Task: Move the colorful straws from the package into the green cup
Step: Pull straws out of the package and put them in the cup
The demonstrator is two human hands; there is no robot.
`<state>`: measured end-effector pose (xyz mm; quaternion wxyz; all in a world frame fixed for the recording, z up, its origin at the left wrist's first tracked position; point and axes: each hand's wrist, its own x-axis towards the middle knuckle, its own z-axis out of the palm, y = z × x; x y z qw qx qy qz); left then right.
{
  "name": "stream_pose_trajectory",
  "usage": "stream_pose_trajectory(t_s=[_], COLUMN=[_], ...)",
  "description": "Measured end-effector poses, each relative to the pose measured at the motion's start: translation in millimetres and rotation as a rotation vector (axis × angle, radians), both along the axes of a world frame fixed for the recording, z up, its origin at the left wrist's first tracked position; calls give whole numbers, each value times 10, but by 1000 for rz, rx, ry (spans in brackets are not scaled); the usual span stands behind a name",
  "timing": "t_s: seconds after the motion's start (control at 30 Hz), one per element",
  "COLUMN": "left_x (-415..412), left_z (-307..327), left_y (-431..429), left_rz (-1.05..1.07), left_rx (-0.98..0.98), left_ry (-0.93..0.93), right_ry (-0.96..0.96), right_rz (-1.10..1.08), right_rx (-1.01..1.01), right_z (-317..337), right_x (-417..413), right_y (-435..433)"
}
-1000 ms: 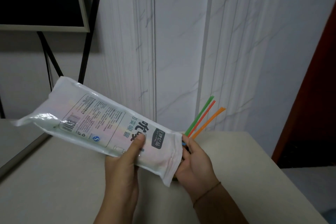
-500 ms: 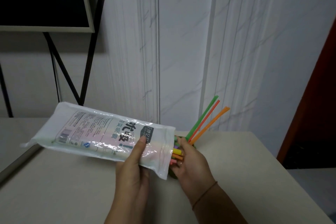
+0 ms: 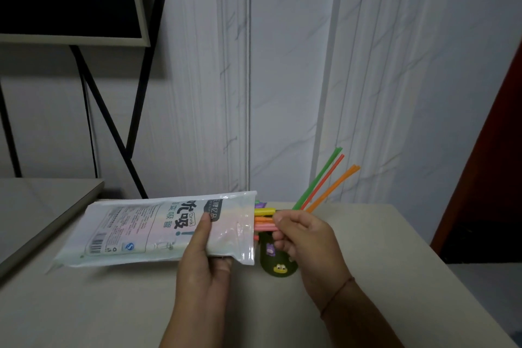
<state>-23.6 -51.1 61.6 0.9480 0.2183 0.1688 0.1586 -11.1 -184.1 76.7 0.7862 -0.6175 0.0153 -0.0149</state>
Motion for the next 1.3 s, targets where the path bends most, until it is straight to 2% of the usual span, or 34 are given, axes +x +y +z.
stream_pose_trajectory(t_s=[0.1, 0.2, 0.27, 0.33, 0.43, 0.7, 1.0, 1.3], left_x=[5, 2, 12, 24, 38, 53, 32, 31], left_z=[-18, -51, -66, -74, -75, -101, -71, -59], left_y=[74, 128, 128, 88, 20, 176, 32, 103], left_rz=[40, 61, 64, 57, 45, 101, 62, 95], left_rx=[-26, -56, -69, -73, -67, -95, -38, -45], left_ry=[4, 10, 6, 5, 6, -9, 28, 21], right_ry=[-6, 16, 49, 77, 66, -7, 69, 57], right_rz=[-24, -22, 22, 83, 90, -55, 48, 42], right_rx=[61, 228, 368, 421, 372, 342, 138, 221], right_z=[3, 12, 6, -14, -59, 16, -59, -64], right_x=[62, 108, 120, 111, 95, 127, 46, 62], right_y=[-152, -234, -208, -128, -28, -259, 124, 45])
